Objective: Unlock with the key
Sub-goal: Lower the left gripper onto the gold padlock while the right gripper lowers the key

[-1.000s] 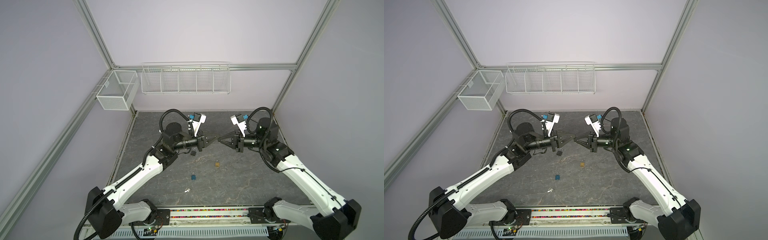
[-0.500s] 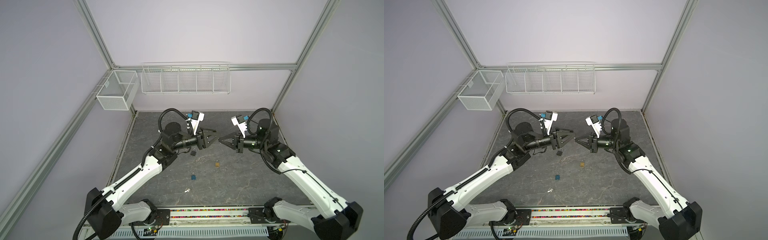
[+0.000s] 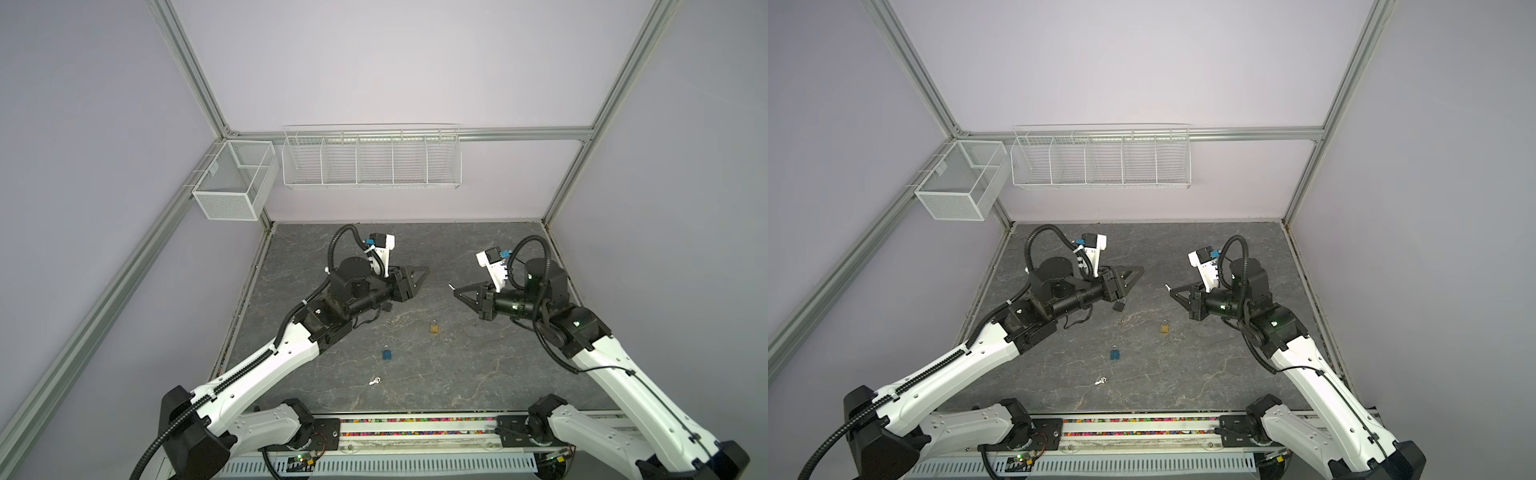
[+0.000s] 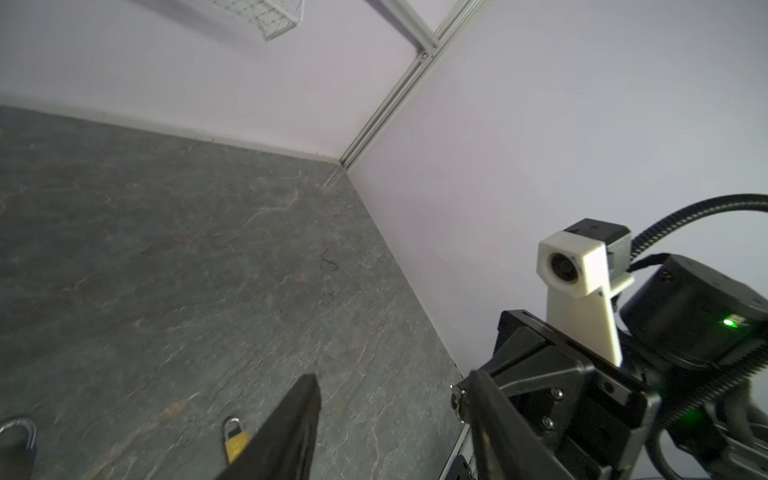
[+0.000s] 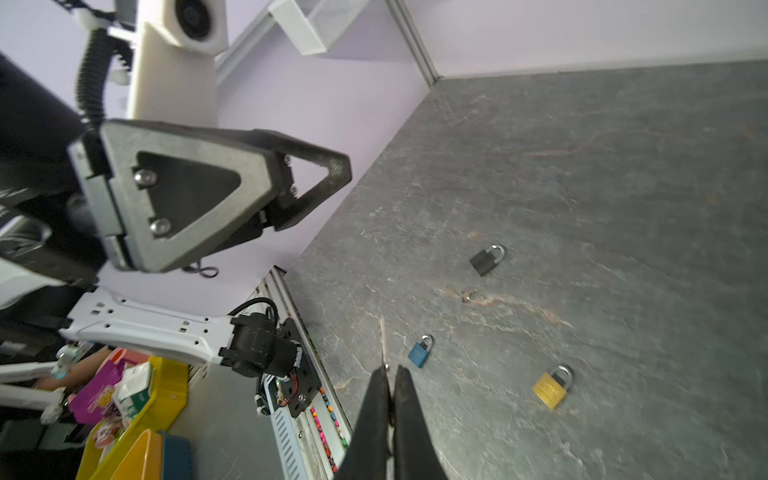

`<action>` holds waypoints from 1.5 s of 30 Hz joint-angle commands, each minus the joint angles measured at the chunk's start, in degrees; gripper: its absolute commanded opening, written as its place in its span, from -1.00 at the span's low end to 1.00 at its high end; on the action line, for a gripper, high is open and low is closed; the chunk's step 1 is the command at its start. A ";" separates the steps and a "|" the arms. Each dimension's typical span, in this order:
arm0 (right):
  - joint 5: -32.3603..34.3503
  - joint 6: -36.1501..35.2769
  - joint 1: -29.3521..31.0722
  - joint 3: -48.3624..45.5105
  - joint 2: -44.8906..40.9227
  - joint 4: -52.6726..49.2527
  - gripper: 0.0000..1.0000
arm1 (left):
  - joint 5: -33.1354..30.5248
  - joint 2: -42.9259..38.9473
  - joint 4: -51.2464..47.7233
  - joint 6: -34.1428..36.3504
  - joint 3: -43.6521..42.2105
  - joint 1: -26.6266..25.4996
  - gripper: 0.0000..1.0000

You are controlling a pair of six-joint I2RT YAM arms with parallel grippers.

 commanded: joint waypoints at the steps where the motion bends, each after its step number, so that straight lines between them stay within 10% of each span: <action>1: 6.74 2.08 0.13 -2.58 -0.51 -8.31 -0.87 | -7.07 4.10 -10.09 -4.01 0.51 -1.63 0.14; 24: 12.42 11.72 0.11 -17.89 1.91 -8.65 -0.87 | -14.38 47.23 -40.49 -6.71 28.62 -10.83 0.10; 45: 12.32 11.17 0.03 -17.58 2.38 -7.70 -0.87 | -15.73 58.57 -44.91 -7.34 37.92 -10.92 -0.12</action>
